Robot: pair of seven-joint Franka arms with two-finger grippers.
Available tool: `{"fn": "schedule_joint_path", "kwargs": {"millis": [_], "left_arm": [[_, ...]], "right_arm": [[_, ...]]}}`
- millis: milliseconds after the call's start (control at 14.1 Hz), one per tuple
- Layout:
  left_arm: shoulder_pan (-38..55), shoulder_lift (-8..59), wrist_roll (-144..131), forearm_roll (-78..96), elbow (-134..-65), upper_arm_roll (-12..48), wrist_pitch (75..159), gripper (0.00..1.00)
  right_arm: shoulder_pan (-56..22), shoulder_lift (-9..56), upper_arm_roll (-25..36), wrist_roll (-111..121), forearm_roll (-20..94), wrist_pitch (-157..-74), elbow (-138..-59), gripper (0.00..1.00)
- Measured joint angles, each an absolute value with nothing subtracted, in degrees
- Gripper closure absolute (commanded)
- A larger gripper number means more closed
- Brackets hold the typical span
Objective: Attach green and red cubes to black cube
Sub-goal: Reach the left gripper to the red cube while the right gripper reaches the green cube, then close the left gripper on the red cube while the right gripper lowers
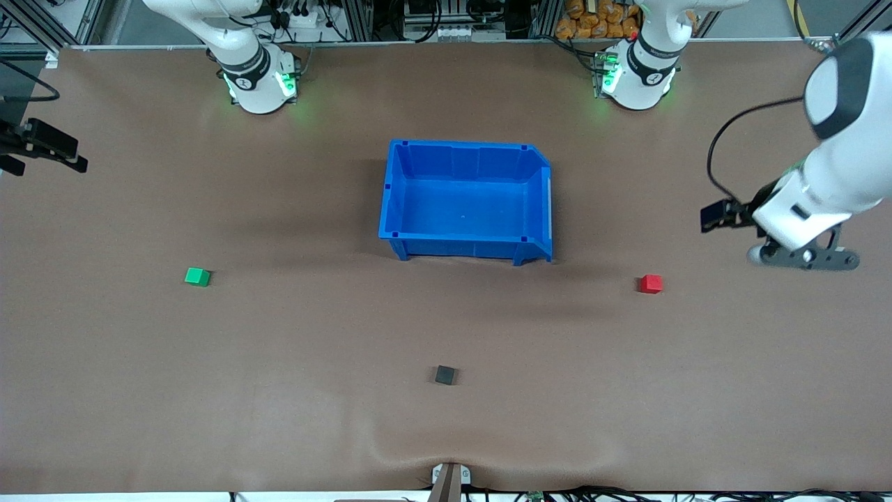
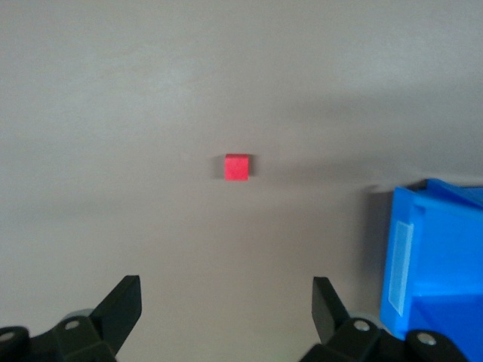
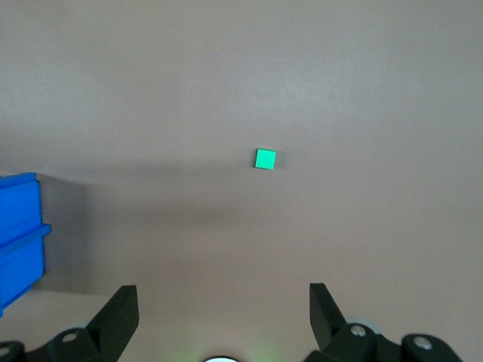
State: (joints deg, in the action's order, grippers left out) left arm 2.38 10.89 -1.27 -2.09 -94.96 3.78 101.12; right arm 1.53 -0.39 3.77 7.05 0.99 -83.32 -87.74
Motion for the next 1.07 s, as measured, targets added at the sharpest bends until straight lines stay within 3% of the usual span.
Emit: {"fn": "schedule_joint_path", "kwargs": {"millis": [711, 1067], "left_arm": [[0.66, 26.00, -2.24, -2.10, -105.49, 3.65, 127.97, 0.00], [0.78, 32.26, -2.24, -2.10, -105.78, 3.89, 130.21, 0.00]], "right_arm": [[1.62, 5.20, 3.86, 7.02, 0.99, -85.61, -87.69, 0.00], [1.63, 9.71, 3.88, 7.01, 0.99, -87.85, -87.70, 0.00]]}}
